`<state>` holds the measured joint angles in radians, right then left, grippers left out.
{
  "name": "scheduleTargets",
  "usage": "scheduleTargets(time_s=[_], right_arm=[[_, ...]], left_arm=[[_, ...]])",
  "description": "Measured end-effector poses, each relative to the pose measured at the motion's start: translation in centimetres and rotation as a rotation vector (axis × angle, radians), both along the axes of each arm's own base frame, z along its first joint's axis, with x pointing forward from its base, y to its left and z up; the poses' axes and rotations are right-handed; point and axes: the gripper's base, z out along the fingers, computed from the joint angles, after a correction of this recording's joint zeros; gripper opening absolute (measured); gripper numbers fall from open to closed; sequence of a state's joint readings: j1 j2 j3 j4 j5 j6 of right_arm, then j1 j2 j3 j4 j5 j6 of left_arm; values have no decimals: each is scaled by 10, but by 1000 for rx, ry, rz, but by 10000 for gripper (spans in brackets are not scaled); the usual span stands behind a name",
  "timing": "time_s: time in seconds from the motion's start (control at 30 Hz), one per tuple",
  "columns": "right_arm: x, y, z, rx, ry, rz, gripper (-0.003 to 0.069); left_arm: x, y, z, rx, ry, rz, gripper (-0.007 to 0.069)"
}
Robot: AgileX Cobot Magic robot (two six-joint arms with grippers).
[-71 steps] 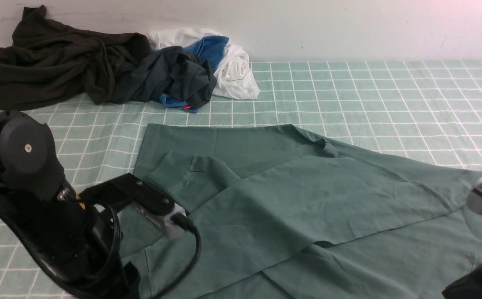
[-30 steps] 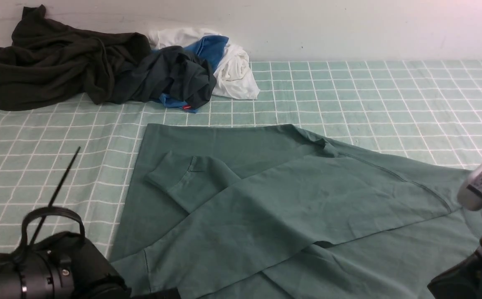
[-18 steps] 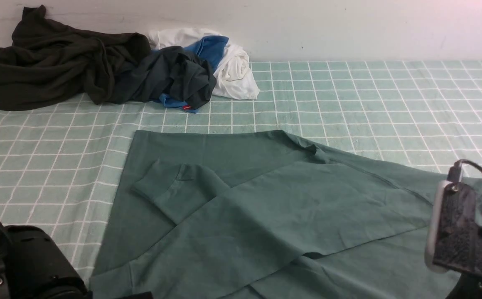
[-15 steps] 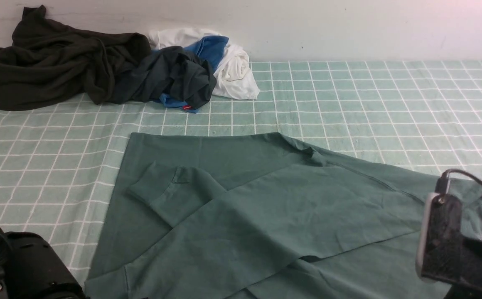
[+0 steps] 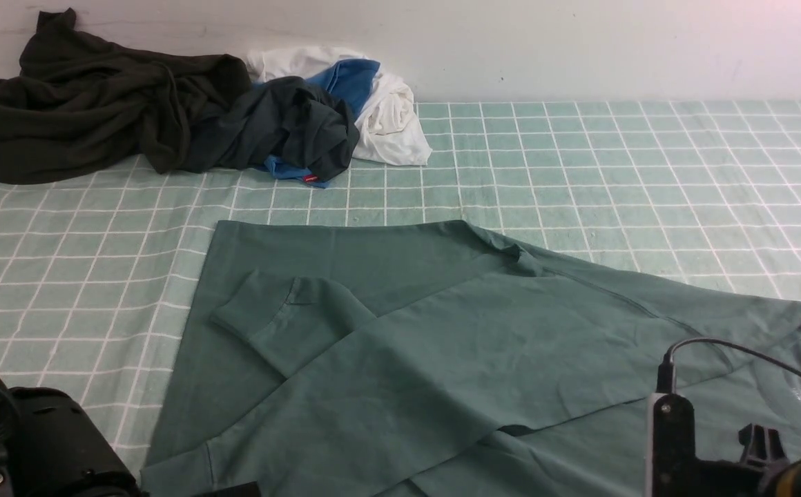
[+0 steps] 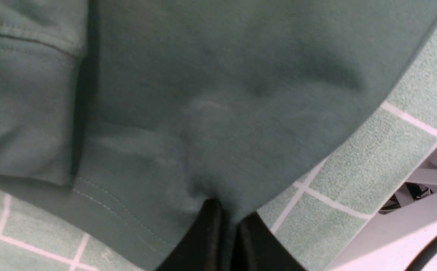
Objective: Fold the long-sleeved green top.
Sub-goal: Use both arms simultaneously to clamp the lower edge of the clothing fabric
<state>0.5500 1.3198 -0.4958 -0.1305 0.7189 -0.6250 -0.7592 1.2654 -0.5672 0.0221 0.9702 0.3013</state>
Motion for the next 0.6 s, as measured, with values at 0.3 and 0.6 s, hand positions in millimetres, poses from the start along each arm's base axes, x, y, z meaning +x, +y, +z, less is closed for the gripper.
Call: scheduleTargets(time_s=[0.3,0.6], right_arm=[[1,0,-9,-58,44,129,391],[5,4,-8,-60,-14,285,378]], left_arm=[[0,0,0,-3,-3,0,6],[1,-1,0,-6,-6,0,6]])
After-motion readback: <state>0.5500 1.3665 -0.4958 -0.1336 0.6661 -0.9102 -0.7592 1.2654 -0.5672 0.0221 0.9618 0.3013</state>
